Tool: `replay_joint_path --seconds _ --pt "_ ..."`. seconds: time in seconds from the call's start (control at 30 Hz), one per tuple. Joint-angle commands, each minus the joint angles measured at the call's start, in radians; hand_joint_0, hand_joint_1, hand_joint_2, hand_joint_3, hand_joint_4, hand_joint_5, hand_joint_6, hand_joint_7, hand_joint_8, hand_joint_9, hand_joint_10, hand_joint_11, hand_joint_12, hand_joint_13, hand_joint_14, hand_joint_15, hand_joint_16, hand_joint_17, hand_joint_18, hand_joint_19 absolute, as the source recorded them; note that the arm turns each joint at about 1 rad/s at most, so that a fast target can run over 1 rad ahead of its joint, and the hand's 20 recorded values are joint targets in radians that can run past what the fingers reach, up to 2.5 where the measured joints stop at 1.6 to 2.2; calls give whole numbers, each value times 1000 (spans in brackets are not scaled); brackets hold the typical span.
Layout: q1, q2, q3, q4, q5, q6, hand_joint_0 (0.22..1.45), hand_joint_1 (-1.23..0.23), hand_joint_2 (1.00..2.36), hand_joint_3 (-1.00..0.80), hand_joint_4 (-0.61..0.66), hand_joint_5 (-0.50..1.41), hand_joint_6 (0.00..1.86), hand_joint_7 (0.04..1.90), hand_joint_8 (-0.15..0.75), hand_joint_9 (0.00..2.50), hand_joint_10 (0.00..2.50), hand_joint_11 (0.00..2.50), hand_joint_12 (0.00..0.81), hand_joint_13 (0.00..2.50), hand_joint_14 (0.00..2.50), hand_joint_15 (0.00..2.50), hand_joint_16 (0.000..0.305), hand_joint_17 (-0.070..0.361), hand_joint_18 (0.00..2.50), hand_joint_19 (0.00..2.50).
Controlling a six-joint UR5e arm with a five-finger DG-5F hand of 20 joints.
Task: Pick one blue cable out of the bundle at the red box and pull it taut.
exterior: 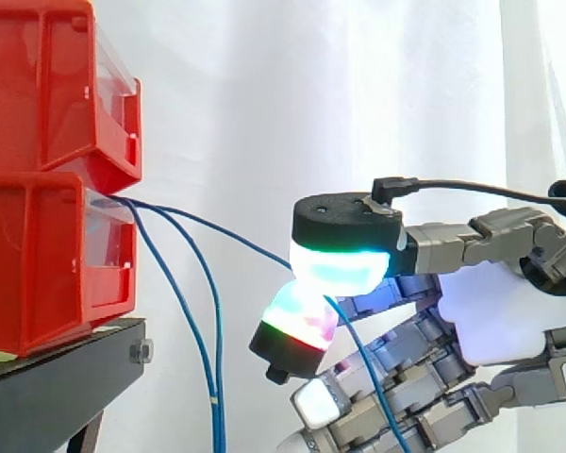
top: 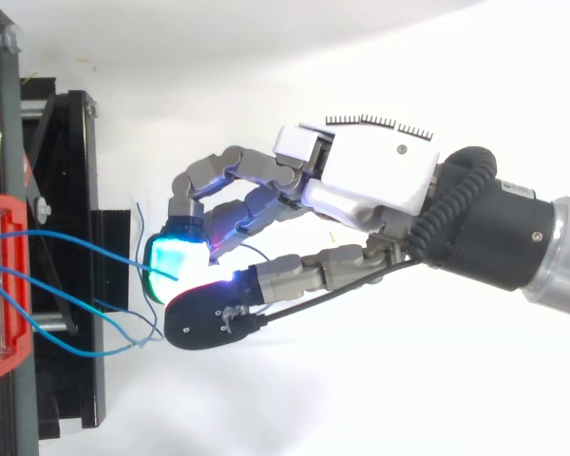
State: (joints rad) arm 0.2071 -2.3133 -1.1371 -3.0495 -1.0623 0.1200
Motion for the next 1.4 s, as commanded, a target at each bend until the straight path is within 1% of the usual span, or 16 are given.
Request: replay_joint_path --seconds 0.0,0.07,0.1,0.17,0.2,0.23,0.3,0.37,0.63,0.77,1.37 --pt "0 0 -7 0 2 0 632 -790 1020 -102 30 -126 945 1158 328 753 10 540 394 521 8 262 53 119 539 205" --pt "0 0 -32 0 2 0 632 -790 1021 -102 33 -126 945 1169 328 752 12 539 394 520 10 267 53 119 540 198" --pt "0 0 -61 9 2 9 633 -790 1021 -105 30 -126 945 1157 328 752 10 540 394 521 8 269 53 119 539 205" --pt "0 0 -78 31 2 9 634 -790 1019 -104 29 -127 946 1155 327 751 12 541 394 521 8 266 53 119 538 206" --pt "0 0 -90 74 1 10 634 -789 1019 -107 31 -127 945 1164 327 752 10 540 395 521 8 264 53 119 538 206" --pt "0 0 -93 146 5 1 634 -790 1019 -107 32 -127 945 1166 326 752 10 532 394 521 8 262 53 119 538 207" --pt "0 0 -99 164 5 1 634 -790 1019 -104 29 -127 946 1155 326 750 10 542 395 518 9 263 53 119 539 206" --pt "0 0 -104 167 -1 3 633 -790 1020 -103 31 -127 945 1162 328 751 12 539 393 519 8 263 53 119 537 206" --pt "0 0 -105 181 -1 0 635 -790 1020 -104 28 -128 945 1164 326 750 12 539 394 517 8 261 53 119 536 199" --pt "0 0 -105 179 4 0 636 -791 1020 -104 25 -128 946 1163 325 751 10 547 395 516 8 261 53 119 535 200" --pt "0 0 -107 178 5 0 636 -790 1020 -105 32 -128 947 1151 326 758 10 547 393 519 8 269 53 119 537 204"
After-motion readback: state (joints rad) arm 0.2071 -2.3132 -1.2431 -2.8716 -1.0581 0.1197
